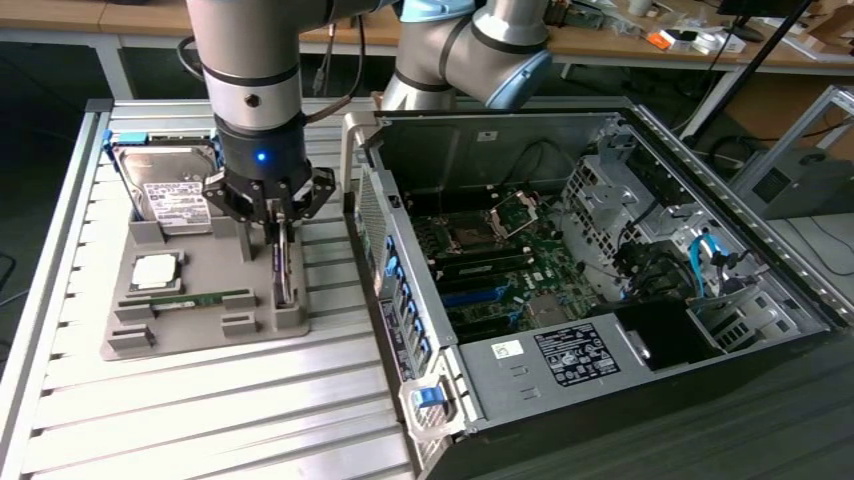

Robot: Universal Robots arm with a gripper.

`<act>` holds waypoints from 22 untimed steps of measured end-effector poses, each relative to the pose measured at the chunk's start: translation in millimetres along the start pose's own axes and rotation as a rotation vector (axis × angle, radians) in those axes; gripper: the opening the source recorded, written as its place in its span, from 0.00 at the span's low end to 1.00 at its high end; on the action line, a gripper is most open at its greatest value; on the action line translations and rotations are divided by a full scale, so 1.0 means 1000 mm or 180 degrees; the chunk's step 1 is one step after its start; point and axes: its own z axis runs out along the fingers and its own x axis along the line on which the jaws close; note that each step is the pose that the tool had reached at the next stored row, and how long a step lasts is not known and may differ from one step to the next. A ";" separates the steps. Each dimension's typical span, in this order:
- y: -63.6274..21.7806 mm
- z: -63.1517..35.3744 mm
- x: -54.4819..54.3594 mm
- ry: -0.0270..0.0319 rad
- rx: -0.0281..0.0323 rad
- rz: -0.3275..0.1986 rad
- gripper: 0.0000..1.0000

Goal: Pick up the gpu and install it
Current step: 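Pick up the gpu and move the gpu toward the slot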

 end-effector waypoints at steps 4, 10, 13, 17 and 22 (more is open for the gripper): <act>0.0000 -0.0016 0.000 0.0000 0.0000 0.0000 0.28; 0.0001 -0.0043 0.000 0.0000 0.0000 0.0000 0.28; 0.0001 -0.0058 0.000 0.0000 0.0000 0.0000 0.28; 0.0001 -0.0074 0.000 0.0000 -0.0001 0.0000 0.28; 0.0002 -0.0092 0.000 0.0000 -0.0002 0.0000 0.28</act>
